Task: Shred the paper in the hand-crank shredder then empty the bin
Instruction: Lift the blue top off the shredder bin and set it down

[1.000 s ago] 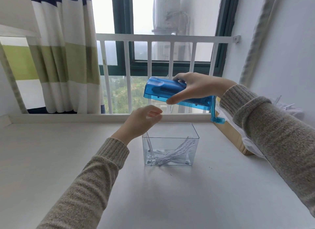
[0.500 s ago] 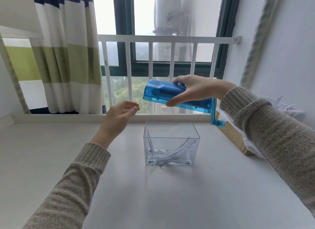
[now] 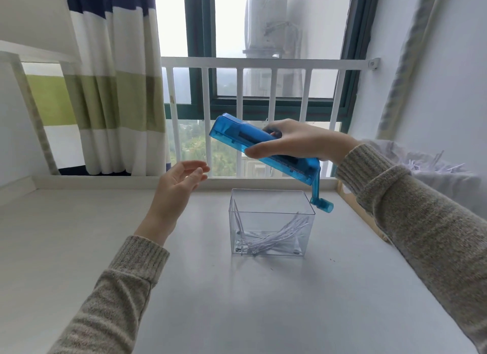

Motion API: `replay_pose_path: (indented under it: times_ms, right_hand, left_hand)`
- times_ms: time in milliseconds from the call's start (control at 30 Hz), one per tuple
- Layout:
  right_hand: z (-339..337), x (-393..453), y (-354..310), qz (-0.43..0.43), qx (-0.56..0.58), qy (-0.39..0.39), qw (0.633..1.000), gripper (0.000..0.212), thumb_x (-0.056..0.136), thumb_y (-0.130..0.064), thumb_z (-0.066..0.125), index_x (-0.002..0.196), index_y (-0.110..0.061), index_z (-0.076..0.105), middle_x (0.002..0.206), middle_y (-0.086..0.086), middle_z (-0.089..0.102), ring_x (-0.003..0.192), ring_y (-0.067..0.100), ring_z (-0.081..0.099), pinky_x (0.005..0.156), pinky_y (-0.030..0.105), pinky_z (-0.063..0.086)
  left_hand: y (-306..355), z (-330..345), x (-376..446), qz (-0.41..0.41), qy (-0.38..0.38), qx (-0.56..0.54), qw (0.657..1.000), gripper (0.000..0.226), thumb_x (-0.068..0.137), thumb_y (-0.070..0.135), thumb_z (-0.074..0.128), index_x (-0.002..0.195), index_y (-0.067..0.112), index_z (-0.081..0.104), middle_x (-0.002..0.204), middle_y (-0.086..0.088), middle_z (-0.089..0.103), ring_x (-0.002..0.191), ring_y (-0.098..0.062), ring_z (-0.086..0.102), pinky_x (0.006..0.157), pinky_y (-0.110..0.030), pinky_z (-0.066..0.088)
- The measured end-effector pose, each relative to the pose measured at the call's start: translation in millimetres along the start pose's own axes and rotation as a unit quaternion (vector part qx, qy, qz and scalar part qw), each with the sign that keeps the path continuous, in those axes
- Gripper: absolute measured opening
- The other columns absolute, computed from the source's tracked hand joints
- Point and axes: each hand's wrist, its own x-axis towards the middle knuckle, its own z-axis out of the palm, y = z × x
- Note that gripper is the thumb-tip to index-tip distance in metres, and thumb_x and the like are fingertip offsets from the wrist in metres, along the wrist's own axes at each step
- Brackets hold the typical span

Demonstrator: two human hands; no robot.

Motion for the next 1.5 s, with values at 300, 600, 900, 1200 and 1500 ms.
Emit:
replay_pose_path:
  times_ms: [300,600,900,1200,1500]
  right_hand:
    - [23.2,-5.4,-14.1,-0.023,0.135,-0.017,0.990,0.074,0.063,-0.074,0.059,0.108,-0.015,0.063,0.097,0.010,0.071,0.074,0.022,0.065,0.074,0.038,0.059]
    - [57.2,-18.2,-28.6,-0.043,0.388,-0.046,0.920,0.051,0.078,-0.062,0.043,0.107,-0.022,0.057,0.094,0.007,0.062,0.083,0.025,0.061,0.080,0.041,0.054]
    - [102.2,-18.3,-43.6,-0.035,0.596,-0.003,0.802,0.062,0.075,-0.074,0.042,0.104,-0.025,0.066,0.098,0.014,0.060,0.089,0.035,0.057,0.090,0.056,0.049]
    - [148.8,-14.4,-54.9,-0.003,0.740,0.030,0.672,0.058,0.083,-0.072,0.037,0.087,-0.028,0.076,0.082,0.005,0.072,0.070,0.022,0.069,0.063,0.036,0.059]
    - [177.3,-6.0,-56.9,0.017,0.746,0.035,0.664,0.053,0.085,-0.066,0.040,0.097,-0.021,0.065,0.075,0.005,0.068,0.062,0.020,0.067,0.053,0.029,0.057]
  left_hand:
    - [0.9,5.8,-12.5,-0.024,-0.022,-0.025,0.999,0.018,0.098,0.018,0.051,0.109,0.023,0.065,0.111,0.001,0.070,0.106,-0.017,0.065,0.101,-0.038,0.047]
    - [2.3,-0.2,-21.0,-0.032,-0.007,-0.020,0.999,0.024,0.100,0.025,0.046,0.114,0.019,0.064,0.110,-0.001,0.071,0.104,-0.017,0.066,0.100,-0.040,0.048]
    - [-1.9,-8.3,-32.9,-0.065,0.003,-0.047,0.997,0.028,0.103,0.029,0.038,0.111,0.025,0.065,0.106,0.004,0.073,0.109,-0.020,0.064,0.102,-0.048,0.046]
    - [1.0,-6.8,-46.6,-0.078,0.042,-0.183,0.979,0.037,0.102,0.039,0.030,0.125,0.030,0.057,0.122,-0.001,0.066,0.114,-0.026,0.059,0.088,-0.048,0.054]
    - [-2.7,-21.3,-54.4,-0.092,-0.016,-0.282,0.955,0.055,0.100,0.051,0.015,0.134,0.033,0.054,0.128,-0.006,0.064,0.110,-0.026,0.061,0.092,-0.053,0.050]
